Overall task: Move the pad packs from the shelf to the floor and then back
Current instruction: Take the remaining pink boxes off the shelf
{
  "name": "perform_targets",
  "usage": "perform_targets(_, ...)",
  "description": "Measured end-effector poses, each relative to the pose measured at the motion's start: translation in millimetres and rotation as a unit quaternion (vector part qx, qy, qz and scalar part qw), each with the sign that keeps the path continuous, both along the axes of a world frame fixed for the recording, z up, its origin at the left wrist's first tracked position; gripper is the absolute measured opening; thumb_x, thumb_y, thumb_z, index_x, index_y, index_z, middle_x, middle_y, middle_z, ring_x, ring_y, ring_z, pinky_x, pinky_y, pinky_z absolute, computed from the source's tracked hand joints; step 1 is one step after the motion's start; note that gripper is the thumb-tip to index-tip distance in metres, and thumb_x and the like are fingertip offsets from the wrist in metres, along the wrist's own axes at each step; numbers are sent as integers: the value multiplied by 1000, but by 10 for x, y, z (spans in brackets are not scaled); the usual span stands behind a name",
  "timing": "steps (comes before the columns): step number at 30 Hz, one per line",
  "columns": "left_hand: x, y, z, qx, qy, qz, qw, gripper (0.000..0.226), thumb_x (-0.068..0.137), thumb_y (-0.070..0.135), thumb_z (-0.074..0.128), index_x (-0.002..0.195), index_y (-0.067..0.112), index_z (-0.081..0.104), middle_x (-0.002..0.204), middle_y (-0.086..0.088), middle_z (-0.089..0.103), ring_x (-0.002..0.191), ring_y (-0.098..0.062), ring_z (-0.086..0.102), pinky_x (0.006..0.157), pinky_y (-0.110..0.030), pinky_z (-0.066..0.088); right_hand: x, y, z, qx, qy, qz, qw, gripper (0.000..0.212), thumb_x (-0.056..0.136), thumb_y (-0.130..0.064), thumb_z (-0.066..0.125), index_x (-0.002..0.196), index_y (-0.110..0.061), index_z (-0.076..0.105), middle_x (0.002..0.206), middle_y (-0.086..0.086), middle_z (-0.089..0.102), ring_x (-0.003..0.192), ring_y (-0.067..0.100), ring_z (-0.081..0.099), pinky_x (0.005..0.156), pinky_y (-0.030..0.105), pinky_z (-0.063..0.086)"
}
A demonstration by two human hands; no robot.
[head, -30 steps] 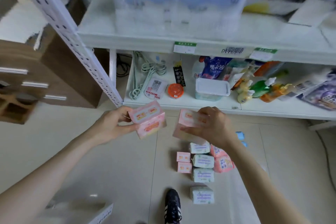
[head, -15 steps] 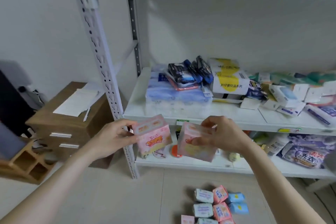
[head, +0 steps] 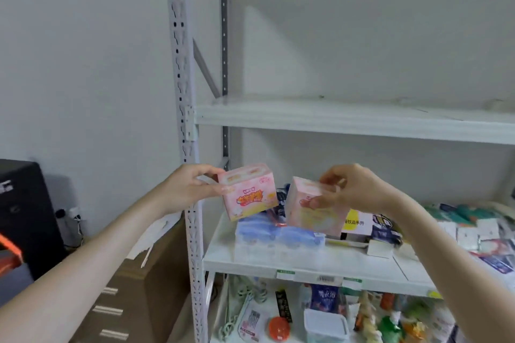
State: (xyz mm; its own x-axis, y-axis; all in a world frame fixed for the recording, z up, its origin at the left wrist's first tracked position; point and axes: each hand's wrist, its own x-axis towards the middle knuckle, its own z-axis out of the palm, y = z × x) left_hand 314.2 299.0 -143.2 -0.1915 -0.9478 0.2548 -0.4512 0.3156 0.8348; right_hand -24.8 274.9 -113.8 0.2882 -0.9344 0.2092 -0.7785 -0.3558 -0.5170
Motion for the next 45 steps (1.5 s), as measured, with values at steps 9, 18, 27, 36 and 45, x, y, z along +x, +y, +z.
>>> perform_targets(9, -173, -722, 961, -62, 43, 5, 997, 28, 82, 18, 76, 108, 10, 72, 109, -6, 70, 95, -16, 72, 79, -14, 54, -215, -461, 972, -54, -1, 34, 998, 88, 23, -83, 68, 92, -28, 68, 94, -13, 68, 83, 5, 62, 68, 23, 45)
perform_targets(18, -194, -1656, 1744, -73, 8, 24, 997, 28, 84, 22, 74, 110, 14, 72, 105, -8, 75, 106, -24, 68, 92, -26, 53, -265, -1357, 1569, -67, -30, 36, 997, 66, 38, -64, 80, 88, -22, 73, 91, -3, 73, 77, 12, 66, 73, 28, 50)
perform_targets(27, 66, -2717, 2152, -60, -4, 28, 998, 29, 78, 24, 79, 104, 13, 73, 99, -10, 76, 91, -19, 73, 94, -33, 50, 91, -2313, 1821, -73, -41, 40, 996, 67, 36, -65, 81, 86, -21, 74, 90, -3, 73, 85, 12, 68, 74, 25, 51)
perform_targets(36, 230, -3863, 2286, -32, -31, 5, 999, 22, 79, 25, 78, 98, 18, 71, 92, 0, 77, 88, -16, 74, 69, -19, 54, 505, -3202, 1928, -80, -25, 33, 996, 70, 31, -68, 80, 84, -24, 74, 88, -6, 72, 80, 9, 67, 67, 23, 51)
perform_targets(45, 400, -4947, 2353, 1, -17, 28, 999, 32, 72, 30, 84, 99, 15, 74, 104, 0, 75, 92, -20, 73, 84, -30, 56, 780, -4185, 2173, -34, 29, 47, 998, 48, 56, -44, 89, 92, -17, 72, 89, -2, 75, 76, 10, 72, 57, 18, 52)
